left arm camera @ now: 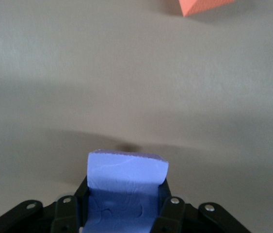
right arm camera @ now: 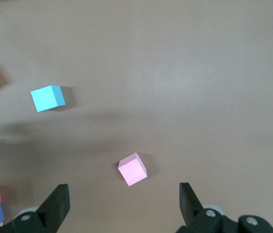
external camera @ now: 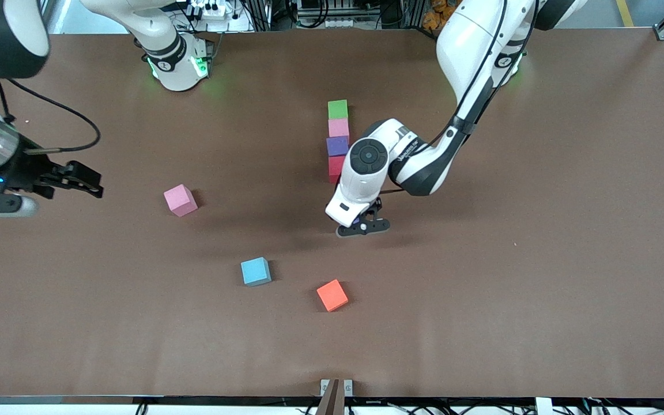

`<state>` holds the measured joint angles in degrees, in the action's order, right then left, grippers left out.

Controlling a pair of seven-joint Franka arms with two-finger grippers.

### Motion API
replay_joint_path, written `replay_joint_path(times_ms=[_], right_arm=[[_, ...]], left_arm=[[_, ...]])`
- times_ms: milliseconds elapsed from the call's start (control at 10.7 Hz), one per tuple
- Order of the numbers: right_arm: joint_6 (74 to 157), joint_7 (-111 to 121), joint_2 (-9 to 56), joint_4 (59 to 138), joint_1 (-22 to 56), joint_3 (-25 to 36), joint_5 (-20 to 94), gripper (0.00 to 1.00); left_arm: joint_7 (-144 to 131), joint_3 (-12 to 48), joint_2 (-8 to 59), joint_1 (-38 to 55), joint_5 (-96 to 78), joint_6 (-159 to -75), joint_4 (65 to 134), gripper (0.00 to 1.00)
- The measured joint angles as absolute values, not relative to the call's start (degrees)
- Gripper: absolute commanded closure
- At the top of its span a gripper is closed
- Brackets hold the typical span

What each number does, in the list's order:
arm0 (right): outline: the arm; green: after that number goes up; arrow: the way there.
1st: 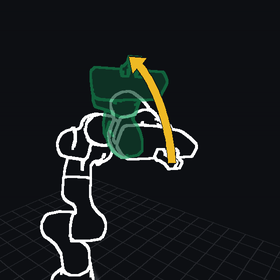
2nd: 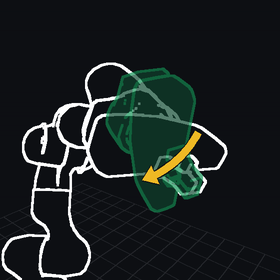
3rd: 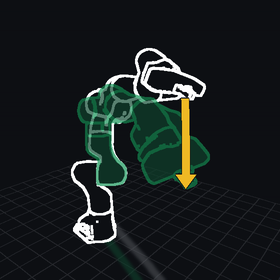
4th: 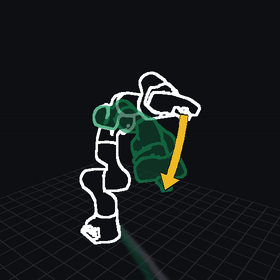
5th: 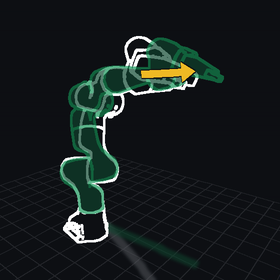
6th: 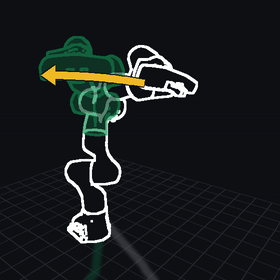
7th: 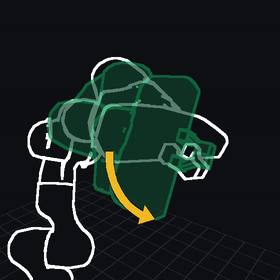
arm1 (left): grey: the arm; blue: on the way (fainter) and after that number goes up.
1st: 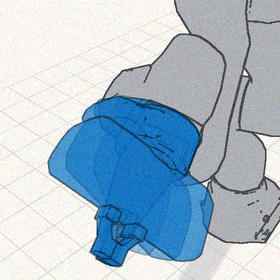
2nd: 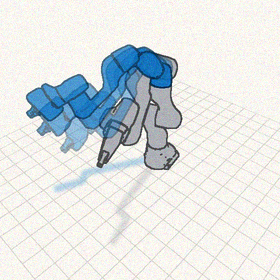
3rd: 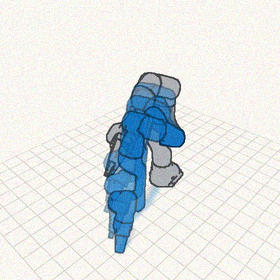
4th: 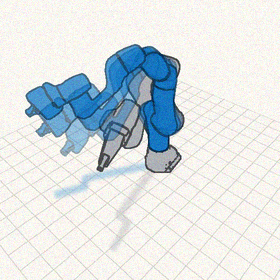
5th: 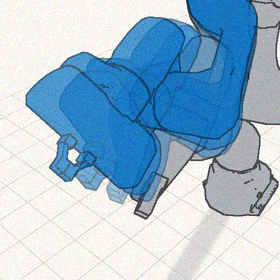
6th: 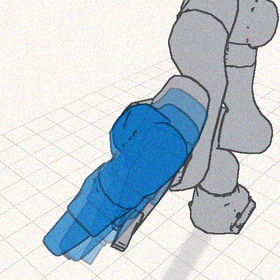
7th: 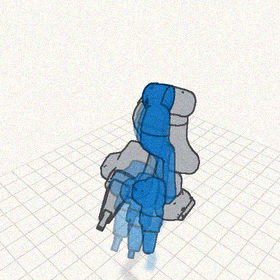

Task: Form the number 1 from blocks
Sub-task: 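Carry the purple cube to the column end and lower it with the left gripper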

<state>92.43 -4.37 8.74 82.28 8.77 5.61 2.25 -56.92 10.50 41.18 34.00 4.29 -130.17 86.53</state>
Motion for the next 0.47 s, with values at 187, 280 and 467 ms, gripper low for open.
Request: replay_joint_path(times_ms=[187, 280, 467], right_arm=[[91.7, -1.82, 7.88, 82.28, 7.02, 5.6, 2.26, 0.0], [91.32, -0.74, 7.91, 82.35, 6.31, 5.61, 2.3, 0.0], [90.85, -0.34, 8.0, 82.62, 5.97, 5.59, 2.32, 0.0]], left_arm=[[-60.15, 11.08, 40.87, 34.71, 4.38, -129.19, 87.25, 1.0], [-60.5, 11.12, 40.69, 34.98, 4.99, -129.12, 87.96, 1.0], [-60.89, 11.46, 40.61, 35.46, 7.18, -129.12, 88.97, 1.0]])
